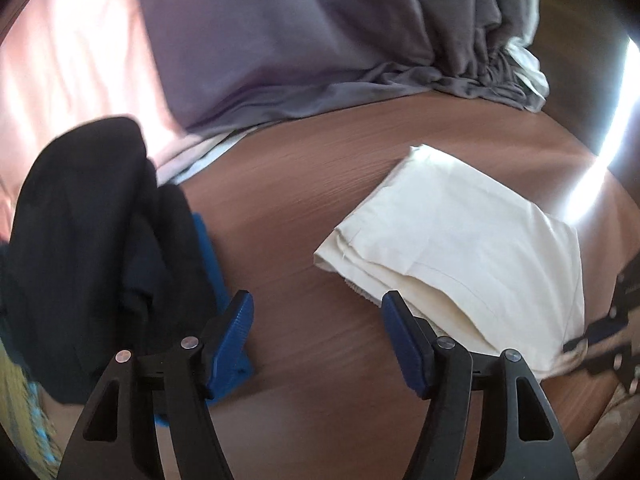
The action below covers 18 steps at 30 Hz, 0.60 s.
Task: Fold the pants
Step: 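Fold the shorts over again and open both grippers, then grasp the folded shorts edge with the left gripper while the right gripper grasps beside it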
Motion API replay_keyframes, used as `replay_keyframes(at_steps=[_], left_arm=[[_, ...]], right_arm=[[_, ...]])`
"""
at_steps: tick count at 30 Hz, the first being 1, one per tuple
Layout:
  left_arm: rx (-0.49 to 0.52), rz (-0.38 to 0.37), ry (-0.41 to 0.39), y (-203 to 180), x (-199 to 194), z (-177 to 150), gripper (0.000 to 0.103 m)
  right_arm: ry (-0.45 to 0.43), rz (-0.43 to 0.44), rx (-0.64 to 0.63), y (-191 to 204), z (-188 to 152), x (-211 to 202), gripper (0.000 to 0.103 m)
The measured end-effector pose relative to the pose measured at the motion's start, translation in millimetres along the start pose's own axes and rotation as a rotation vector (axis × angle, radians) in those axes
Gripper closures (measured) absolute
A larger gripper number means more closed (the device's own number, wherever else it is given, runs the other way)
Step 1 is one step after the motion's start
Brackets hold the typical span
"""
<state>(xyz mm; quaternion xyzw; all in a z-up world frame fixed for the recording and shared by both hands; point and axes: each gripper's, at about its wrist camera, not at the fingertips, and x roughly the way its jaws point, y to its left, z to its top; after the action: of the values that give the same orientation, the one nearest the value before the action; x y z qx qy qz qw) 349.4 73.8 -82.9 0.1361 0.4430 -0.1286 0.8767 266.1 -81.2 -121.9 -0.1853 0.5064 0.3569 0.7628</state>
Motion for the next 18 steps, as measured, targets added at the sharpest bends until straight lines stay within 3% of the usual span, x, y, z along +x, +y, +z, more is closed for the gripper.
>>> replay_keyframes(at_steps=[4, 7, 10, 14, 18], left_arm=[[-0.052, -0.033, -0.026, -3, -6, -1, 0.037], [-0.081, -0.059, -0.051, -8, -6, 5, 0.037], [-0.163, -0.062, -0.036, -2, 7, 11, 0.037], [-0.318, -0.062, 0.002, 11, 29, 14, 0.037], [-0.363, -0.080, 0.036, 3, 45, 13, 0.037]], right_arm=[[0.015, 0.021, -0.012, 6, -3, -4, 0.072], [-0.028, -0.005, 0.018, 3, -5, -19, 0.072], [-0.104, -0.096, 0.091, -11, -6, -35, 0.070], [-0.204, -0.338, 0.281, -51, -6, -46, 0.065], [-0.207, -0.434, 0.437, -88, -14, -40, 0.065]])
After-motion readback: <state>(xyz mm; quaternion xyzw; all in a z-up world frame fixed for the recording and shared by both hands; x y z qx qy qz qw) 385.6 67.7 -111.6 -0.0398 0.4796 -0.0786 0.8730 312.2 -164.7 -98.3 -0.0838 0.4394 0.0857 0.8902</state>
